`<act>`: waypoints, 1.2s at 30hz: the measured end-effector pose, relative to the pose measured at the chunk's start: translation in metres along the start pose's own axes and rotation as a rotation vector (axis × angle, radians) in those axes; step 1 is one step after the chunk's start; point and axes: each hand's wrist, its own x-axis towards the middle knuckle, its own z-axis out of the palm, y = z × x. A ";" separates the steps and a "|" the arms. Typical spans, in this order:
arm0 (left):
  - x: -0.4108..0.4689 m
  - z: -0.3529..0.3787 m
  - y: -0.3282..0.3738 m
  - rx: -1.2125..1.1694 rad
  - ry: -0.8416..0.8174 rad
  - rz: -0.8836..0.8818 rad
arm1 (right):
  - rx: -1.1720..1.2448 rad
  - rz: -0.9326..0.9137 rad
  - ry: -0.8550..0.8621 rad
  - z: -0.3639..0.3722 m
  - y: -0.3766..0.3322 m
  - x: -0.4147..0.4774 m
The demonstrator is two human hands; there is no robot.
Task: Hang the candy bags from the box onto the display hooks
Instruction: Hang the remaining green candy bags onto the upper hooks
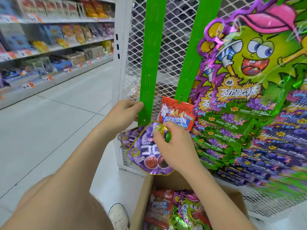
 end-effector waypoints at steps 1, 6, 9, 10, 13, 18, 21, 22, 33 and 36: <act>-0.004 -0.003 0.002 -0.036 -0.027 -0.008 | 0.006 -0.006 0.011 0.005 -0.004 0.005; -0.016 -0.013 0.005 -0.101 -0.060 0.023 | 0.045 -0.003 0.079 0.021 -0.022 0.028; -0.017 -0.015 0.005 -0.104 -0.070 0.028 | 0.045 0.010 0.124 0.026 -0.022 0.042; -0.018 -0.015 0.006 -0.108 -0.071 0.027 | 0.037 0.010 0.134 0.026 -0.021 0.045; -0.019 -0.013 0.006 -0.106 -0.065 0.052 | 0.023 0.004 0.164 0.027 -0.019 0.049; -0.016 -0.011 -0.002 -0.108 -0.039 0.115 | -0.027 0.006 0.161 0.031 -0.015 0.046; -0.014 -0.009 -0.006 -0.078 -0.026 0.133 | -0.041 0.042 0.143 0.037 -0.006 0.037; -0.014 -0.009 -0.007 -0.069 -0.032 0.137 | -0.042 0.054 0.134 0.039 -0.004 0.034; -0.040 0.024 -0.026 0.536 0.475 0.383 | -0.090 0.200 -0.148 0.015 0.045 -0.024; -0.055 0.051 -0.032 0.557 0.310 0.378 | -0.083 0.352 -0.362 0.010 0.097 -0.053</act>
